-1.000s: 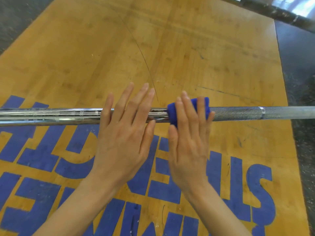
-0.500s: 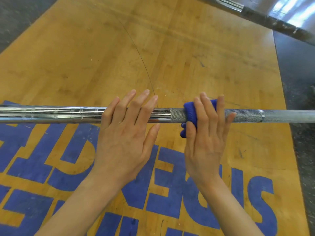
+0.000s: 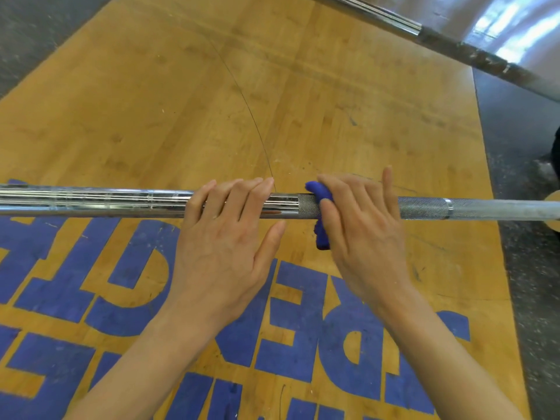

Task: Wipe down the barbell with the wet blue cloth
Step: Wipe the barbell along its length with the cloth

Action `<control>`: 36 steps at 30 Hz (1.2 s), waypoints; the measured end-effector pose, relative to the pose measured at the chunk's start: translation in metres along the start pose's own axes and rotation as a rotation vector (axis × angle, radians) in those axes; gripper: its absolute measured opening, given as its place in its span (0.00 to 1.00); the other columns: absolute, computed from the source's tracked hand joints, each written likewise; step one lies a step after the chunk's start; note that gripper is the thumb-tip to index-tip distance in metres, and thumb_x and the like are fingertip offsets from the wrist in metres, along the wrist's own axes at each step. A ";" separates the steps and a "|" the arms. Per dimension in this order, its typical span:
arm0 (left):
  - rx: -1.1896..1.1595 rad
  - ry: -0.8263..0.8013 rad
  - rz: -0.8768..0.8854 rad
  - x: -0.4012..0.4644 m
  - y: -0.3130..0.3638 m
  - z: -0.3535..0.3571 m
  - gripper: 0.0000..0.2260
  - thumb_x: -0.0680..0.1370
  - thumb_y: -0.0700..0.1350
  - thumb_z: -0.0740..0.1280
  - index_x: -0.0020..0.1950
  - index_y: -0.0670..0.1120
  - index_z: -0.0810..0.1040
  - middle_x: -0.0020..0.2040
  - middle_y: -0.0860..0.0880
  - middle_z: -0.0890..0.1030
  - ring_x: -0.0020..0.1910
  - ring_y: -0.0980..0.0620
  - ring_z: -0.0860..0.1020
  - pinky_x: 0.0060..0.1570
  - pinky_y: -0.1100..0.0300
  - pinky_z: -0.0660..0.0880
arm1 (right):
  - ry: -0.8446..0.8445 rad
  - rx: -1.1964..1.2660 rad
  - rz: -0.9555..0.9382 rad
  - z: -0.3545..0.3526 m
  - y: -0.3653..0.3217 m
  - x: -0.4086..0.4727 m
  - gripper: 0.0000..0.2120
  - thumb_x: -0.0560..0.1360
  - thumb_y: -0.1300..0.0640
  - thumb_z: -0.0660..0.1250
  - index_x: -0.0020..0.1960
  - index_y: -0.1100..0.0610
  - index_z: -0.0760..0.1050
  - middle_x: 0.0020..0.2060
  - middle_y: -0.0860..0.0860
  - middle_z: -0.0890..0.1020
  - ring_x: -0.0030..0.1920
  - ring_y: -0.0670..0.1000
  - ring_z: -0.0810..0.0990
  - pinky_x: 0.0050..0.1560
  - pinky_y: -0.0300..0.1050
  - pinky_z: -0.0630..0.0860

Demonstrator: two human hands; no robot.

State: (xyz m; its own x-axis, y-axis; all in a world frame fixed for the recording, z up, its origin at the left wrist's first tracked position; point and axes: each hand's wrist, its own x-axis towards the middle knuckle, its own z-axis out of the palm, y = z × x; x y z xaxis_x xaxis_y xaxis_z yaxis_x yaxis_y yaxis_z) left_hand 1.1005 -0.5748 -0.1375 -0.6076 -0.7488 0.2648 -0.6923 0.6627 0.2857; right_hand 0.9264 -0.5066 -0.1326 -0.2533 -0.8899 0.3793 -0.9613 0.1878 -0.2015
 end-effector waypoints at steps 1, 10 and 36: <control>-0.005 -0.007 -0.002 -0.002 0.001 -0.001 0.23 0.84 0.55 0.54 0.73 0.44 0.72 0.66 0.49 0.77 0.66 0.45 0.73 0.74 0.48 0.58 | -0.007 -0.003 0.033 -0.003 0.002 0.002 0.20 0.85 0.52 0.49 0.62 0.57 0.78 0.54 0.50 0.81 0.59 0.54 0.76 0.79 0.57 0.53; -0.019 -0.080 -0.001 -0.026 0.010 -0.009 0.25 0.85 0.56 0.52 0.76 0.44 0.70 0.71 0.49 0.74 0.72 0.45 0.71 0.78 0.50 0.52 | -0.254 -0.106 0.001 -0.021 0.006 0.005 0.24 0.83 0.52 0.43 0.50 0.55 0.78 0.40 0.49 0.77 0.46 0.56 0.75 0.75 0.55 0.61; -0.032 -0.087 0.012 -0.095 0.042 -0.021 0.21 0.83 0.51 0.55 0.70 0.43 0.76 0.68 0.49 0.78 0.69 0.47 0.74 0.73 0.49 0.60 | -0.271 -0.083 -0.314 -0.046 -0.020 -0.050 0.11 0.77 0.60 0.52 0.37 0.54 0.55 0.28 0.42 0.51 0.26 0.56 0.57 0.30 0.41 0.59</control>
State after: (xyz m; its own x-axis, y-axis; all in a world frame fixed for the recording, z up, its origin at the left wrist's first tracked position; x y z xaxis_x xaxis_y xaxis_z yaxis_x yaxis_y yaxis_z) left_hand 1.1377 -0.4758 -0.1311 -0.6481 -0.7382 0.1872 -0.6730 0.6702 0.3129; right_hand 0.9528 -0.4467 -0.1060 0.0801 -0.9843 0.1570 -0.9955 -0.0868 -0.0367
